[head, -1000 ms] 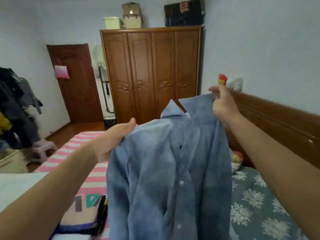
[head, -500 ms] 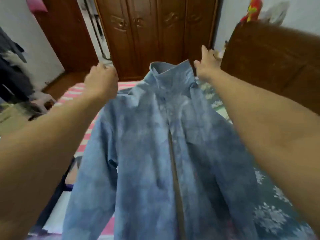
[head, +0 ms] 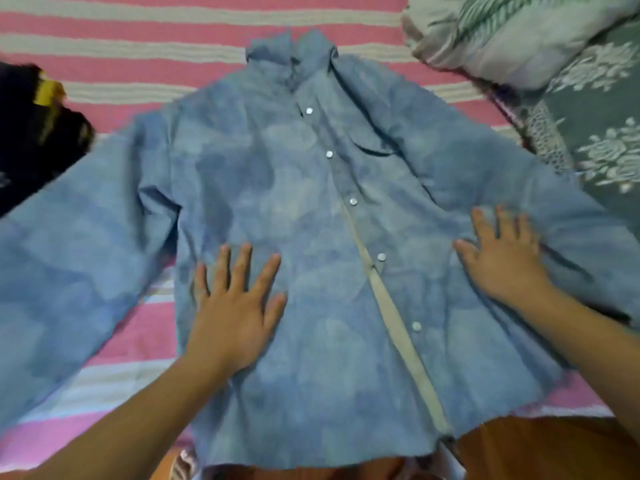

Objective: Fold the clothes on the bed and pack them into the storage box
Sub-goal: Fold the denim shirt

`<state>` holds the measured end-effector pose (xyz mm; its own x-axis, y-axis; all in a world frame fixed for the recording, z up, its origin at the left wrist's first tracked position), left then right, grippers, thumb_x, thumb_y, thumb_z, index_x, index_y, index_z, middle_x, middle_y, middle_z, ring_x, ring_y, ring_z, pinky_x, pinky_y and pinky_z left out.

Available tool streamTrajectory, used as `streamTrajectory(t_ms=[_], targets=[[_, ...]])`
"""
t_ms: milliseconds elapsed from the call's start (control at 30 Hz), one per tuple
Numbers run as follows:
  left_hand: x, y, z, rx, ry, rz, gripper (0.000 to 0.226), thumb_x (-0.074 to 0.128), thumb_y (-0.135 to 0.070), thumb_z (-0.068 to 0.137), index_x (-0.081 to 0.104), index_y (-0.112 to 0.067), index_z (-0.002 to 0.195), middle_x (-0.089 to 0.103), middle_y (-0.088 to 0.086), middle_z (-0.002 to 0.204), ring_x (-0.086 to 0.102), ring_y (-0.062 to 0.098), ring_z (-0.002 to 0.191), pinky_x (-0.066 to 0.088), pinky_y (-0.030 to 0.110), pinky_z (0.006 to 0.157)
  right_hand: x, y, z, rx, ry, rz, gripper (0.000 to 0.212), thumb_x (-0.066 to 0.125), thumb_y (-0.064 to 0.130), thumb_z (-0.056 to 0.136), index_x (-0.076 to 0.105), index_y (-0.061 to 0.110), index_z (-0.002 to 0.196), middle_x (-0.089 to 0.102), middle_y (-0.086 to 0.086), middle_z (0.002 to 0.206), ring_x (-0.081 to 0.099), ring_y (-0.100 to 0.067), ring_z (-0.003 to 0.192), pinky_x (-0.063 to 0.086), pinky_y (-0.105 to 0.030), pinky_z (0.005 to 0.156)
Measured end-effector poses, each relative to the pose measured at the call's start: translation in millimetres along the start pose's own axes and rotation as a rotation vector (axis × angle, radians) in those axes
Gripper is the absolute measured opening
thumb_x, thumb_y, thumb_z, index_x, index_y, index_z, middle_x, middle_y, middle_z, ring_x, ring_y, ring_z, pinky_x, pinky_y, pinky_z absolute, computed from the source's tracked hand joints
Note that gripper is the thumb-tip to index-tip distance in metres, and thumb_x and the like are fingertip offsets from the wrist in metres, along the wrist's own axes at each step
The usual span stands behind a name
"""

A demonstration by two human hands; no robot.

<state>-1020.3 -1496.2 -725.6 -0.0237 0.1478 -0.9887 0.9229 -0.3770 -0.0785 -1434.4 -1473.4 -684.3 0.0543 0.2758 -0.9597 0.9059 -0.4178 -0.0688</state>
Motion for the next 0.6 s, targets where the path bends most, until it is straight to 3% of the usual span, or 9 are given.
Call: streamTrajectory(t_ms=[100, 233, 367, 433, 500, 600], targets=[[8.0, 2.8, -5.9, -0.006, -0.089, -0.021, 0.062, 0.025, -0.061, 0.099, 0.029, -0.039, 0.158, 0.026, 0.01, 0.165, 0.015, 0.037, 0.154, 0.008, 0.062, 0.119, 18.6, -4.6, 2.2, -0.049, -0.084, -0.034, 0.086, 0.012, 0.067, 0.087, 0.023, 0.02, 0.158, 0.019, -0.022, 0.163, 0.023, -0.052, 0.143, 0.017, -0.06, 0.118], [4.9, 2.0, -7.7, -0.057, -0.119, -0.037, 0.065, 0.02, -0.068, 0.096, 0.031, -0.042, 0.155, 0.024, 0.008, 0.166, 0.017, 0.036, 0.153, 0.01, 0.061, 0.12, 4.8, -4.7, -35.0, -0.154, -0.052, -0.114, 0.074, 0.037, 0.062, 0.094, 0.031, 0.017, 0.152, 0.033, -0.02, 0.152, 0.033, -0.043, 0.136, 0.028, -0.048, 0.115], [-4.8, 7.7, -76.7, -0.45, -0.106, -0.21, 0.073, 0.053, -0.065, 0.09, 0.027, -0.038, 0.153, 0.014, 0.023, 0.162, 0.023, 0.046, 0.144, 0.023, 0.061, 0.114, 13.5, -28.5, -105.5, -0.008, -0.071, -0.114, 0.066, 0.038, 0.055, 0.1, 0.025, 0.016, 0.152, 0.042, -0.026, 0.141, 0.045, -0.047, 0.124, 0.041, -0.051, 0.101], [-7.4, 4.8, -116.6, -0.57, -0.122, -0.369, 0.076, 0.062, -0.05, 0.09, 0.026, -0.03, 0.154, 0.032, 0.032, 0.147, 0.039, 0.051, 0.131, 0.034, 0.058, 0.107, 9.2, -29.9, -133.7, -0.026, -0.111, -0.101, 0.055, 0.043, 0.035, 0.103, 0.026, 0.012, 0.15, 0.051, -0.027, 0.134, 0.054, -0.046, 0.118, 0.048, -0.049, 0.096], [-14.0, -3.3, -136.4, -0.525, -0.109, -0.558, 0.066, 0.061, -0.031, 0.095, 0.03, -0.023, 0.153, 0.051, 0.033, 0.133, 0.053, 0.052, 0.117, 0.043, 0.052, 0.098, -6.2, -20.5, -155.4, -0.07, -0.073, -0.046, 0.062, 0.051, 0.011, 0.097, 0.025, 0.015, 0.153, 0.054, -0.024, 0.135, 0.058, -0.041, 0.118, 0.049, -0.044, 0.094], [-64.6, 9.0, -162.2, -0.315, -0.149, -0.456, 0.05, 0.057, -0.026, 0.099, 0.046, -0.023, 0.148, 0.062, 0.025, 0.132, 0.061, 0.046, 0.116, 0.047, 0.046, 0.094, -39.7, -13.2, -187.7, -0.163, -0.185, 0.002, 0.077, 0.051, 0.0, 0.091, 0.022, 0.026, 0.157, 0.059, -0.023, 0.132, 0.062, -0.04, 0.111, 0.052, -0.043, 0.085]])
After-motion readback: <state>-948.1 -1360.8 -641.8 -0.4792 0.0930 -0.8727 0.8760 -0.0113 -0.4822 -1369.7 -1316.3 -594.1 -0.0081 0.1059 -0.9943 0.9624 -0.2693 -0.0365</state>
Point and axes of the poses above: each hand's wrist, its own z-axis towards the middle knuckle, its own x-axis out of the palm, y = z × x, the point moved 3 cm from there along z, towards the middle knuckle
